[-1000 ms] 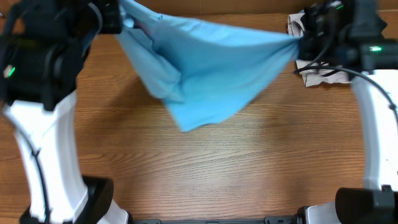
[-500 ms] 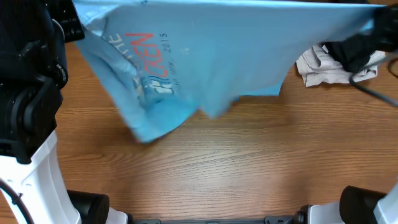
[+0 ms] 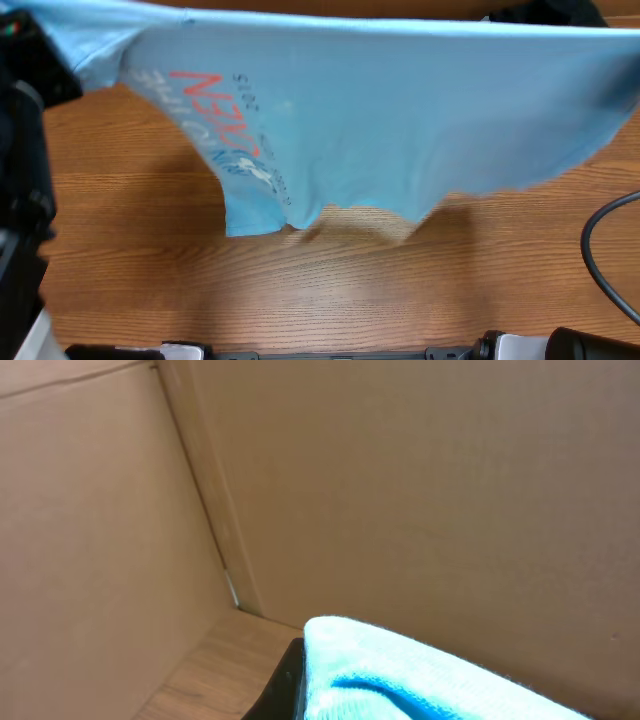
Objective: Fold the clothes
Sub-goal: 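Raise the T-shirt with both grippers and stretch it across the table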
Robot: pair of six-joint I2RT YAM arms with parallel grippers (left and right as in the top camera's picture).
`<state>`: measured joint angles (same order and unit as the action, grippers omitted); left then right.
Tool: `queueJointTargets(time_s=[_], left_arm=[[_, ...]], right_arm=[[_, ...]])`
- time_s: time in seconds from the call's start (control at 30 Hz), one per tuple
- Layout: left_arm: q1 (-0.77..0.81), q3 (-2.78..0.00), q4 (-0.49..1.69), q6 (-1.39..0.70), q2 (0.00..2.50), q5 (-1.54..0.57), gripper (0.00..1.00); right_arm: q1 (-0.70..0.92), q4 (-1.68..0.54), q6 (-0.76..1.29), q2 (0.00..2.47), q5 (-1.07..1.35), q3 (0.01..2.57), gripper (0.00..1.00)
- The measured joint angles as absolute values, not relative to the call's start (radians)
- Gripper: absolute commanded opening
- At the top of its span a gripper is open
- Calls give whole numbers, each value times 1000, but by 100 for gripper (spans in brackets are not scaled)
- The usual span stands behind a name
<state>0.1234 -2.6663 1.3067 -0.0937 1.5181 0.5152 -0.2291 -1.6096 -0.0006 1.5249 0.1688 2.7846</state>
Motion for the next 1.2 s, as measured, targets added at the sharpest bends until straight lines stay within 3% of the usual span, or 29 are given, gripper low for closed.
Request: queueJointTargets(time_s=[0.2,0.4,0.67,0.97,1.2], left_arm=[[121,-2667,1316,-66,1540,526,4],[52,-2664,1245,-45,1714,500,4],[-80,-2650,946,-45,1928,334,4],[-97,-2655,511,-37,1915,236,4],[-118,-2685,561,-25,1874,174,4]], right_arm=[[-229,-1617,-1,1582,189,2780,4],[-216,-1554,-4,1722,216,2770,4],[-138,-1272,0,1937,242,2761,4],[-126,-949,26,1973,236,2762,4],[-126,-865,42,1967,234,2761,4]])
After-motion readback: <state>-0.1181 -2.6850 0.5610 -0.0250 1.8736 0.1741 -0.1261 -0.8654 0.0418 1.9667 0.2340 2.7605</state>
